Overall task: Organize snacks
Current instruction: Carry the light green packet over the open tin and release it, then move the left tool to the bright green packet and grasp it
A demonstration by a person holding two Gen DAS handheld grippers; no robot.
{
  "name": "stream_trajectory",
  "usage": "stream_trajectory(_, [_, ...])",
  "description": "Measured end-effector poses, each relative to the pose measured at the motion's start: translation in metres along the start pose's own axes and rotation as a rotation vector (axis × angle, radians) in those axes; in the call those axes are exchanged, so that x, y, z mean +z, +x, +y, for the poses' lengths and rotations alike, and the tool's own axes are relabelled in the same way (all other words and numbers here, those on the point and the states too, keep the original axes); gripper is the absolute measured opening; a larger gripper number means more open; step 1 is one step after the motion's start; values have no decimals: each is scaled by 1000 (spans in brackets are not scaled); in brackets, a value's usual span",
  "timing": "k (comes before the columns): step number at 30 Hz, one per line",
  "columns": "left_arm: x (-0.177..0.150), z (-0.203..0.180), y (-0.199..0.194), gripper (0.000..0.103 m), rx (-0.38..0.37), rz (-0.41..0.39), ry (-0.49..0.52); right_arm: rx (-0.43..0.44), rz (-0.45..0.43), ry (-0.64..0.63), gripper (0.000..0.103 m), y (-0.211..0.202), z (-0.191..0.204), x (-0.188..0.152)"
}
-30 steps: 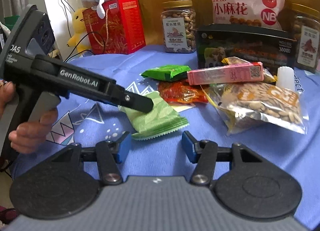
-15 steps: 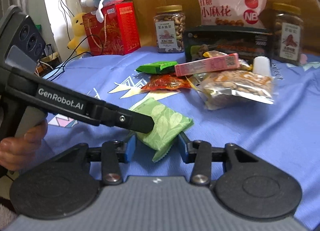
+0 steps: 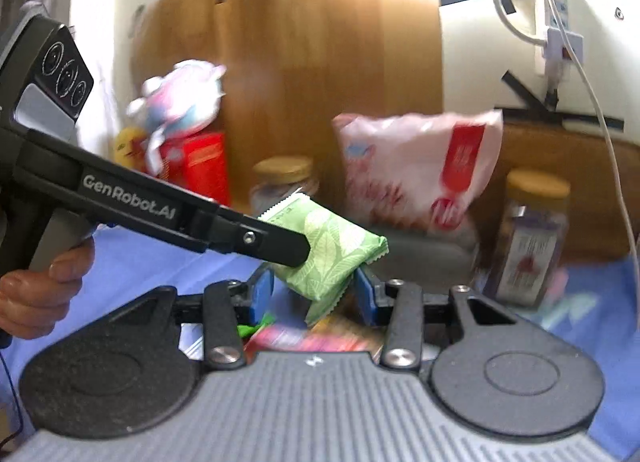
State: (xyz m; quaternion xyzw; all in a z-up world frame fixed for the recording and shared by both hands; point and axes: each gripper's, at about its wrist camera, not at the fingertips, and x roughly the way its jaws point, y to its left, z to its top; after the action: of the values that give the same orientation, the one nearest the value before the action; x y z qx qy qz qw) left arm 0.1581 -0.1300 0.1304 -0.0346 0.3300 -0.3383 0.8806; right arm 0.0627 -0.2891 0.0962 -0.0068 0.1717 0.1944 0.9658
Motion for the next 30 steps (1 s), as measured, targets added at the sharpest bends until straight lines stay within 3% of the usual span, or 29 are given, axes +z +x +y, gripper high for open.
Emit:
stream_trajectory(3, [23,15,46,36,30,24,-18,-15,44,15,47,39,-27,17])
stream_trajectory(8, [21,56,114,36,46,113,-101,-16,180,62,47,102,-64,5])
stream_trajectory(16, [8,80,148,43,66,163,-124,-51,253,18,49,145,-68,-19])
stream_trajectory(19, [8,83,140,54,92,152,-118,-60,246,20,56,150,-70,-18])
stream_trajectory(20, [8,84,134,54,96,142,-118,-66,237,17,60,148,-69,-17])
stream_trajectory(26, [-1,93,77,54,85,81,-118,-64,177,20,60,116,-60,-7])
stream_trajectory(30, [-28,112,29,54,138,41,-123,17,138,67,60,84,-43,-11])
